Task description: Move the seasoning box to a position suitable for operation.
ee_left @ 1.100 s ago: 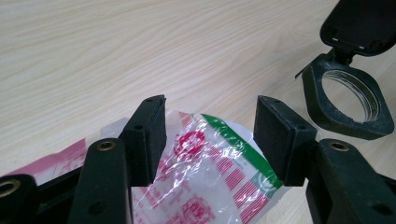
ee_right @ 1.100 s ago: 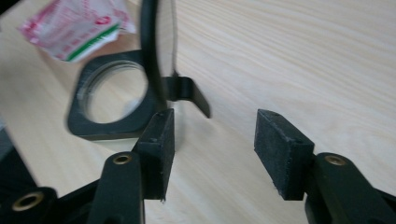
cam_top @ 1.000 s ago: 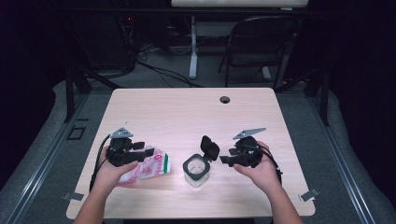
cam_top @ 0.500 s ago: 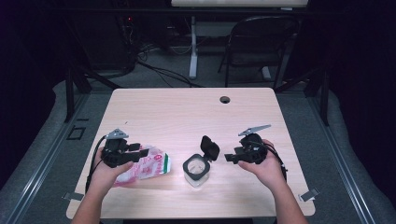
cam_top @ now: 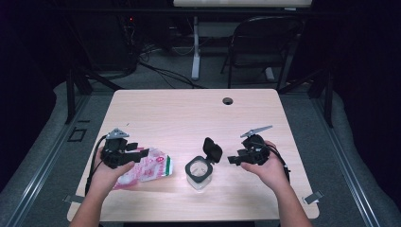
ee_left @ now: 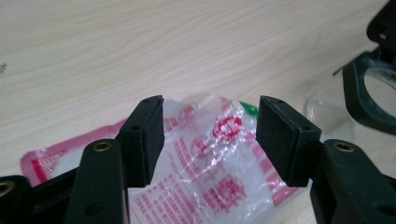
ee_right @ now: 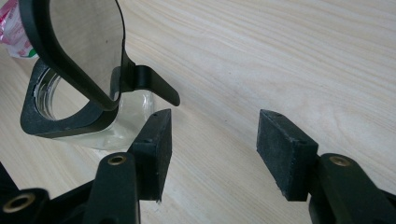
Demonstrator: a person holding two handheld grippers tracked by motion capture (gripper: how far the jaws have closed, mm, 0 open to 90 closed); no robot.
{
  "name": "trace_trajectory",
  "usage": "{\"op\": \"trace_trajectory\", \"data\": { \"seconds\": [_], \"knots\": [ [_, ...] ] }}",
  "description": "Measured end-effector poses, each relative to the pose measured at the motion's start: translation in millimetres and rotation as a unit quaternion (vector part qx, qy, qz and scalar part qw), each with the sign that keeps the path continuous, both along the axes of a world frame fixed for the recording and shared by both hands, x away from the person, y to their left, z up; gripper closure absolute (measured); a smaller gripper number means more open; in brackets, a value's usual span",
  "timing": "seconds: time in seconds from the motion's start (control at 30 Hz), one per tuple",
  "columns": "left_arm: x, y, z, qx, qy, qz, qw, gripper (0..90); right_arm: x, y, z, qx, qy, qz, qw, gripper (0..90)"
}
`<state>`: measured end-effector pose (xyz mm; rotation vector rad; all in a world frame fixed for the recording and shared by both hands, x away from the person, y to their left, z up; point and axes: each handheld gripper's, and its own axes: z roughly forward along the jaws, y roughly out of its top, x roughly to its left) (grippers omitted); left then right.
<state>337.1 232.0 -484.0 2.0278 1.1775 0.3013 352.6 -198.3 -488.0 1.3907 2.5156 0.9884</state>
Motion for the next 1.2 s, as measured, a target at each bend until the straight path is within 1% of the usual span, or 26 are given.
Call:
{"op": "trace_trajectory", "data": {
  "seconds": [0.1,0.17,0.23,0.3,0.33,0.37,0.4,0.47,0.53,0.57,0.6,0.67,0.7,0.77,0.83,0.87,0.93,1.0,1.07,1.13,1.17,1.2],
  "knots": [
    [-9.8,1.2,-12.8,0.008,0.010,-0.006,0.9999,36.7,0.8,-1.3,0.3,0.000,-0.003,-0.006,1.0000,45.9],
    [-16.4,3.7,-20.8,0.005,0.014,-0.004,0.9999,34.9,0.9,-1.4,-0.2,0.001,-0.004,-0.009,1.0000,46.0],
    [-22.7,6.2,-27.7,0.002,0.011,0.009,0.9999,32.5,0.9,-1.1,-0.5,0.002,-0.004,-0.009,0.9999,46.0],
    [-27.0,9.8,-33.2,0.001,0.011,0.019,0.9998,32.0,0.7,-0.2,-0.5,0.002,-0.004,-0.010,0.9999,46.0],
    [-27.0,9.8,-33.2,0.001,0.011,0.019,0.9998,31.3,0.7,-0.2,-0.5,0.002,-0.004,-0.010,0.9999,46.0],
    [-31.2,12.5,-38.0,-0.002,0.007,0.027,0.9996,31.3,0.5,0.5,-0.3,0.002,-0.005,-0.008,1.0000,45.9],
    [-32.7,12.6,-40.4,-0.003,0.005,0.028,0.9996,31.3,0.3,0.7,-0.2,0.002,-0.006,-0.008,0.9999,46.0],
    [-33.9,10.8,-43.6,0.004,0.000,0.023,0.9997,30.0,0.5,0.8,0.3,0.006,-0.006,-0.006,0.9999,46.0],
    [-34.3,5.9,-45.0,0.009,0.001,0.008,0.9999,29.7,1.0,0.5,0.5,0.009,-0.007,-0.008,0.9999,46.0],
    [-34.3,5.9,-45.0,0.009,0.001,0.008,0.9999,29.3,1.0,0.5,0.5,0.009,-0.007,-0.008,0.9999,46.0],
    [-35.5,-1.1,-46.6,0.023,-0.001,-0.012,0.9997,28.9,2.1,-0.1,-0.2,0.008,-0.007,-0.007,0.9999,46.0],
    [-37.7,-8.5,-48.1,0.049,-0.005,-0.027,0.9984,28.6,3.4,-1.3,-1.4,0.008,-0.004,-0.007,0.9999,46.0],
    [-38.7,-11.5,-48.8,0.055,-0.007,-0.033,0.9979,28.6,3.9,-1.7,-1.9,0.009,-0.002,-0.008,0.9999,46.1],
    [-40.4,-16.6,-49.9,0.054,-0.007,-0.041,0.9977,28.5,4.6,-2.1,-2.7,0.010,-0.002,-0.010,0.9999,46.1],
    [-41.8,-22.0,-51.2,0.059,-0.009,-0.051,0.9969,28.5,4.8,-1.5,-3.1,0.011,-0.003,-0.011,0.9999,46.1],
    [-42.5,-24.8,-52.2,0.059,-0.014,-0.055,0.9967,28.5,4.9,-1.1,-3.1,0.009,-0.003,-0.010,0.9999,46.1],
    [-44.7,-30.3,-53.2,0.055,-0.019,-0.063,0.9963,28.6,4.9,0.1,-3.3,0.008,0.000,-0.006,1.0000,46.1],
    [-46.3,-36.6,-55.3,0.058,-0.024,-0.071,0.9955,28.1,4.9,1.1,-3.9,0.010,-0.002,-0.005,0.9999,46.1],
    [-46.4,-42.4,-58.5,0.065,-0.031,-0.075,0.9946,28.1,5.1,0.6,-3.8,0.013,-0.001,-0.005,0.9999,46.1],
    [-44.5,-46.0,-62.4,0.076,-0.035,-0.070,0.9940,28.1,5.4,-0.3,-3.6,0.014,-0.001,-0.006,0.9999,46.1],
    [-43.1,-47.3,-64.7,0.081,-0.034,-0.068,0.9938,28.1,5.3,-0.6,-3.6,0.015,-0.004,-0.007,0.9999,46.1],
    [-41.9,-48.1,-66.8,0.091,-0.036,-0.066,0.9930,28.1,5.4,-0.7,-3.7,0.016,-0.004,-0.008,0.9998,46.1]
  ]
}}
